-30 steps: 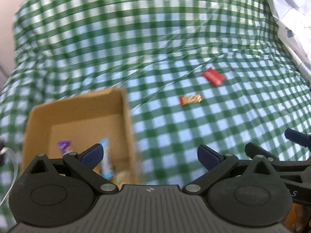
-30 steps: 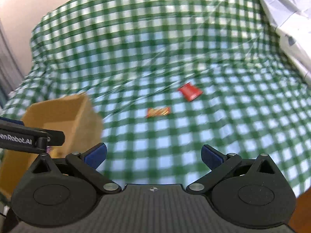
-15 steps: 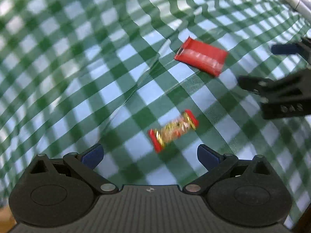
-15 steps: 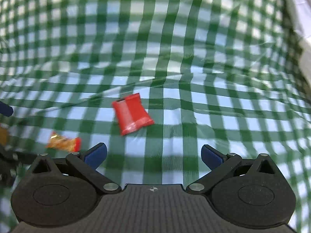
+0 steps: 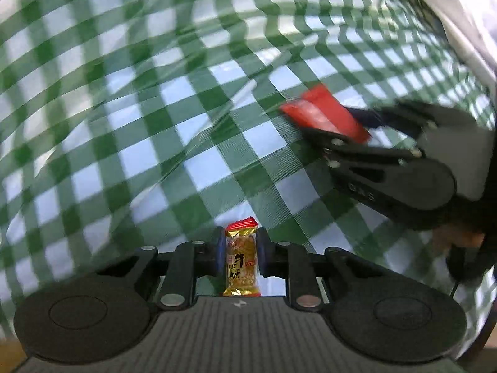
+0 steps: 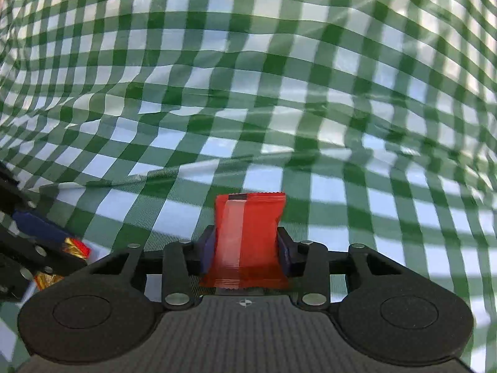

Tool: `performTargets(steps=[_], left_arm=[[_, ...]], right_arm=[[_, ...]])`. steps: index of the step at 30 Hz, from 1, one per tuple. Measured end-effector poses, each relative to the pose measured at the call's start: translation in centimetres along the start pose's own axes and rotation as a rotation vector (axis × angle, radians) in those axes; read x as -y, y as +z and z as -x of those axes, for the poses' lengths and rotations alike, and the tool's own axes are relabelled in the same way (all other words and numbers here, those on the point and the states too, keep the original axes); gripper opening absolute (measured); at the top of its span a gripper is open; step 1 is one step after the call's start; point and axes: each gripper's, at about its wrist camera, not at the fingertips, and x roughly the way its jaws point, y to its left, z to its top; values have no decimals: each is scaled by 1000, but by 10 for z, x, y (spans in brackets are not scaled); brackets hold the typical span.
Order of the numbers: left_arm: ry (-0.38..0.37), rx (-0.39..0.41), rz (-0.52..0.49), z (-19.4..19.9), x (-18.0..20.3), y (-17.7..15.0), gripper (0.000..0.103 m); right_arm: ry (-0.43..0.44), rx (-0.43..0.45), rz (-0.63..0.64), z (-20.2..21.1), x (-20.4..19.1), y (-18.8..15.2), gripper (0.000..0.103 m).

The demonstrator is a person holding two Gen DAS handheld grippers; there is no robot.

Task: Organize snacks
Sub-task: 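Grasp the small gold bar with the left tool while the right tool grasps the red pack, then carry the gold bar and red pack in both tools over the box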

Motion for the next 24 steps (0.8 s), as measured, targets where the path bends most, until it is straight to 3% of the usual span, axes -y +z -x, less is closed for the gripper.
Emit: performTargets(steps=[5, 6, 9, 15, 20, 24], left_arm=[[-4, 64, 54, 68, 13, -35, 21], [-15, 74, 64, 80, 17, -42, 6], [-57, 85, 100, 120, 25, -77, 6], [-46, 139, 147, 186, 29, -142, 6], [-47, 150, 253, 217, 1, -158, 5], [-11, 255, 251, 265, -11, -174, 5]], right_arm=[[-26, 40, -114, 68, -1, -7, 42], [-28, 49, -130, 85, -7, -10, 42], [-26, 61, -178, 140, -28, -25, 42], [9, 64, -244, 228, -82, -54, 42], [-15, 40, -305, 265, -105, -65, 42], [-8, 79, -286, 294, -122, -58, 42]])
